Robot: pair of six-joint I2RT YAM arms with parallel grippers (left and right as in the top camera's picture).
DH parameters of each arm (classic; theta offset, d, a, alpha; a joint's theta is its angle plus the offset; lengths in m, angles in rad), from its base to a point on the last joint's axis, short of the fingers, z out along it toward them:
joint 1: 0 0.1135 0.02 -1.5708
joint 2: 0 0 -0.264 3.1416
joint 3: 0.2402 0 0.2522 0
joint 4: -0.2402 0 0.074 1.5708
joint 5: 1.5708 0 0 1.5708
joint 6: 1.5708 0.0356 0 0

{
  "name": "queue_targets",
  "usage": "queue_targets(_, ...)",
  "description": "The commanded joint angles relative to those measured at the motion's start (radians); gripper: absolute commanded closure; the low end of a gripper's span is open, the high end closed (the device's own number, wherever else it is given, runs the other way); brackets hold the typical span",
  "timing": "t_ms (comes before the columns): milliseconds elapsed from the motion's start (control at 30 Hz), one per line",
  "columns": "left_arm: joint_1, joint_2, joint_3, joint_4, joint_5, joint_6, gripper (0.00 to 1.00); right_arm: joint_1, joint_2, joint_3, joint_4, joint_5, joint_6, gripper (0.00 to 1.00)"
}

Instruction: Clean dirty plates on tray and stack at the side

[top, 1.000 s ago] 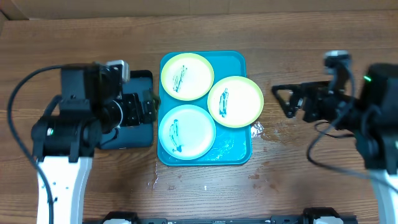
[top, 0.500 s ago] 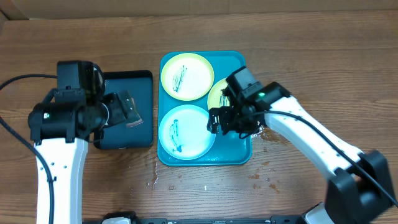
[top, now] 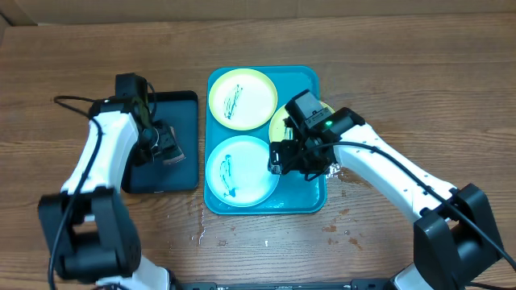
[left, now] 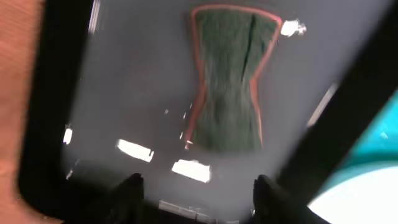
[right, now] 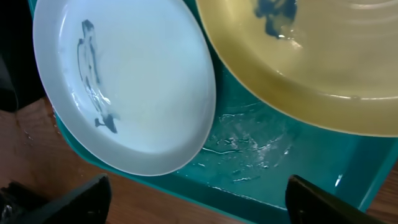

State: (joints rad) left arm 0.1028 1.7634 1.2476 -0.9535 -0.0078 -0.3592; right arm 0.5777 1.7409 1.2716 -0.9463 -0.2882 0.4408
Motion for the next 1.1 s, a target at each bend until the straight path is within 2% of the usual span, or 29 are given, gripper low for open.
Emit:
queue_targets(0,0.003,0.07,-0.002,0.037,0.021,0.039,0.47,0.011,-0.01,-0.003,0.006,0.006,0.001,0.16)
queue_targets(133,0.003,0.147,-0.002,0.112,0.016,0.042,0.63,0.011,-0.01,-0.003,0.018,0.006,0.002,0.26)
queue_targets(167,0.002,0.164,-0.002,0.125,0.018,0.044,0.71,0.011,-0.01,-0.003,0.024,0.006,0.003,0.28)
queue_targets(233,0.002,0.196,-0.002,0.139,0.035,0.05,0.96,0.011,-0.01,-0.003,0.037,0.006,0.006,0.32)
queue_targets(367,0.007,0.199,0.018,0.095,0.034,0.077,0.96,0.011,-0.01,-0.003,0.04,0.006,0.01,0.35)
queue_targets(467,0.018,0.179,0.096,-0.01,0.011,0.102,0.96,0.011,-0.01,-0.003,0.042,0.013,0.024,0.44)
queue_targets(567,0.029,0.146,0.207,-0.152,-0.022,0.101,0.96,0.011,-0.01,-0.003,0.032,0.087,0.159,0.44)
queue_targets(667,0.029,0.119,0.26,-0.209,-0.021,0.101,0.96,0.011,-0.01,-0.003,0.037,0.117,0.235,0.44)
queue_targets(833,0.01,0.129,0.217,-0.17,-0.053,0.102,0.96,0.011,-0.01,-0.003,0.043,0.116,0.241,0.44)
queue_targets(1067,0.002,0.153,-0.048,0.089,-0.07,0.102,0.96,0.012,0.03,-0.003,0.048,0.105,0.229,0.43)
